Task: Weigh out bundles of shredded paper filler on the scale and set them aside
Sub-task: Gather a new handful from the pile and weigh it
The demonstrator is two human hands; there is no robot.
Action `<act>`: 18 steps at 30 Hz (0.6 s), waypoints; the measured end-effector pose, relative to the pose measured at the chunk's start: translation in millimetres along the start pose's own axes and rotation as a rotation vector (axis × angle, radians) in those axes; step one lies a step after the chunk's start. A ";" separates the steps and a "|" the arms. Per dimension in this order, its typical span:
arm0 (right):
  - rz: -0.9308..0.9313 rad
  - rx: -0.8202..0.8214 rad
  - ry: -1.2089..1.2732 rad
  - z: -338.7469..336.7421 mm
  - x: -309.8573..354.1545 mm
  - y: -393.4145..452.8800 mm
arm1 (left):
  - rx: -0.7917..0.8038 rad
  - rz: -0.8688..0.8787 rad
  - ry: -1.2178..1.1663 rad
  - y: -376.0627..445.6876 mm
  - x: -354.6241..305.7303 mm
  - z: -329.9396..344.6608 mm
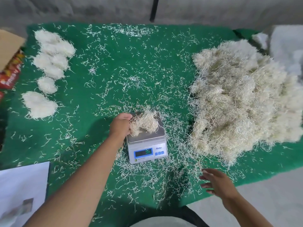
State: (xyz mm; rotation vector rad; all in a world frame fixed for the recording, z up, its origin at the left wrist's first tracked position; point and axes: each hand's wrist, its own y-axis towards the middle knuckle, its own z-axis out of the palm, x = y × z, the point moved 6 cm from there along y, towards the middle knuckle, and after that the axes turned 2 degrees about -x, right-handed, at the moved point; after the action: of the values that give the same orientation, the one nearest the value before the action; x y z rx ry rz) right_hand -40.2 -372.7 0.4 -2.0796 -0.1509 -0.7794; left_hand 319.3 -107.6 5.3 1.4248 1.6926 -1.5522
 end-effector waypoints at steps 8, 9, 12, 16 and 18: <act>0.003 0.013 0.020 4.6 11.3 13.3 | -0.191 -0.111 -0.062 -3.0 56.6 -43.9; -0.008 0.021 0.016 5.7 14.8 14.4 | -0.213 -0.128 -0.064 -5.0 64.8 -50.6; -0.035 0.031 0.002 7.2 24.6 17.9 | -0.259 -0.159 -0.055 -12.3 85.8 -66.9; -0.049 0.057 -0.024 10.8 32.4 22.3 | -0.281 -0.195 -0.074 -20.4 104.2 -76.5; -0.056 0.065 -0.035 11.9 34.9 24.5 | -0.287 -0.203 -0.088 -23.8 107.4 -77.1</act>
State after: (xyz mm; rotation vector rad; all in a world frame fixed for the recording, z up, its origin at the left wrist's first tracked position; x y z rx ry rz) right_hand 2.4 -384.4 -1.5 -2.0354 -0.2520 -0.7619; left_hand 282.1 7.6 -52.9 1.0546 1.9623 -1.3794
